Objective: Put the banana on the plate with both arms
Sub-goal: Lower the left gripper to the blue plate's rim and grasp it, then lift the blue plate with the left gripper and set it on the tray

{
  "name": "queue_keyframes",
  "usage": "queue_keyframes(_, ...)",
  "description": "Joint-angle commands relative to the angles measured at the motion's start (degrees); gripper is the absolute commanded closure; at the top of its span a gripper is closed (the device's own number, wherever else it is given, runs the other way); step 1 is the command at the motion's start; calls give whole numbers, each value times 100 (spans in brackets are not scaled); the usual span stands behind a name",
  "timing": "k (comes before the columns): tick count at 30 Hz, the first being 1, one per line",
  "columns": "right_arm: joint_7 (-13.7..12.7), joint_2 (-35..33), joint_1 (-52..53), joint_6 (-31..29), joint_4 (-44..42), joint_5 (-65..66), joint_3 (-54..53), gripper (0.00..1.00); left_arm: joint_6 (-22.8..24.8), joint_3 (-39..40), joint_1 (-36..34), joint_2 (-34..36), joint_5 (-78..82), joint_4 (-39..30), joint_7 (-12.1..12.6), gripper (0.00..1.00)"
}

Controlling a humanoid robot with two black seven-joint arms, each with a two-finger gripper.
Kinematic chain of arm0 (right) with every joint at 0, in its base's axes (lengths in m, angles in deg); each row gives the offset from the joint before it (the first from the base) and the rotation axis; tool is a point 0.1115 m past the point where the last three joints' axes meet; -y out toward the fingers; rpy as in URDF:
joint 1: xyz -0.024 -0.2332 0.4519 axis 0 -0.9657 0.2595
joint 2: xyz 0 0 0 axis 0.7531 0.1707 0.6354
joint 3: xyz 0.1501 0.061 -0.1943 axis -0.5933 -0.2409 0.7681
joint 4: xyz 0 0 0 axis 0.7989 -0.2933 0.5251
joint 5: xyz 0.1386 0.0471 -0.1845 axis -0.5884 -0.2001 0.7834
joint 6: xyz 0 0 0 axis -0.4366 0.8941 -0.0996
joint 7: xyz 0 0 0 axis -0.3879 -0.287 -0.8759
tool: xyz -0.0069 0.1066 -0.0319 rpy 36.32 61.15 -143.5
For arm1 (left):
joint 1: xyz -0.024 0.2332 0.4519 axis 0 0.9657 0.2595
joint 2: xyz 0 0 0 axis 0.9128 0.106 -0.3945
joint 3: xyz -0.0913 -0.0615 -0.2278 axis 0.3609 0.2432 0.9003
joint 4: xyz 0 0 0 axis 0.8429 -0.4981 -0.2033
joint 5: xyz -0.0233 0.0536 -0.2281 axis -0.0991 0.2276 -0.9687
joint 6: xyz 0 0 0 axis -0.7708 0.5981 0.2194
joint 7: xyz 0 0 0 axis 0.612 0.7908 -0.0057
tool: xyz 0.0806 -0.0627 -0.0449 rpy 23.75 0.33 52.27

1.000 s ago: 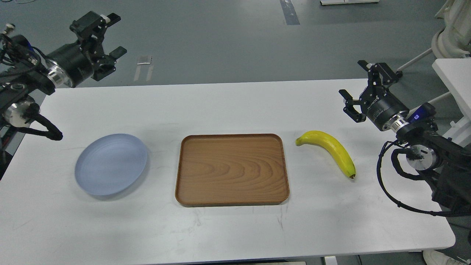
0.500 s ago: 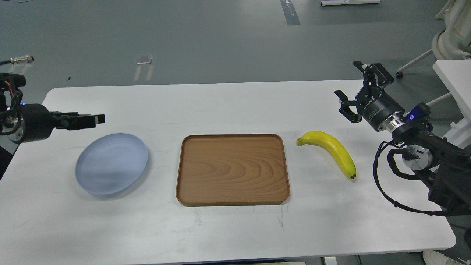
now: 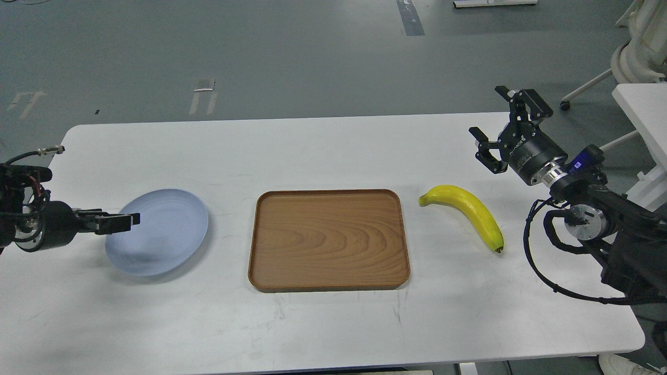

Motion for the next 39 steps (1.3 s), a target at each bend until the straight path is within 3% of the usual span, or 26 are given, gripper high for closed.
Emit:
queue_keyframes(1,0,6,-15,0,7,0,7,0,-2,-9,61,-227,-9,414,2,3)
queue_keyframes(6,0,-11,-6,0,7,0,7,0,-2,-9,158,-298,-18,590,2,6)
queue_keyframes(9,0,-11,-6,0,7,0,-2,0,-2,0,202,-307,-53,591,2,14)
queue_keyframes(11,0,-3,-6,0,7,0,-2,0,-2,0,220,-316,-167,591,2,28)
queue_keyframes(13,0,-3,-6,0,7,0,-2,0,-2,-9,228,-325,-299,591,2,56)
queue_keyframes(15,0,-3,-6,0,7,0,-2,0,-2,0,228,-334,-308,591,2,65)
queue_keyframes(17,0,-3,-15,0,7,0,7,0,-2,0,228,-334,-325,591,2,84)
queue_keyframes(18,0,-3,-6,0,7,0,-2,0,-10,-9,228,-334,-325,591,16,100)
queue_keyframes(25,0,6,-6,0,7,0,-2,0,-63,0,202,-334,-325,591,191,100)
queue_keyframes(32,0,6,3,0,7,0,-2,0,-45,35,97,-298,-361,451,2,100)
queue_keyframes(39,0,-20,21,0,7,0,-2,0,340,9,-1088,-325,-475,-102,2,100)
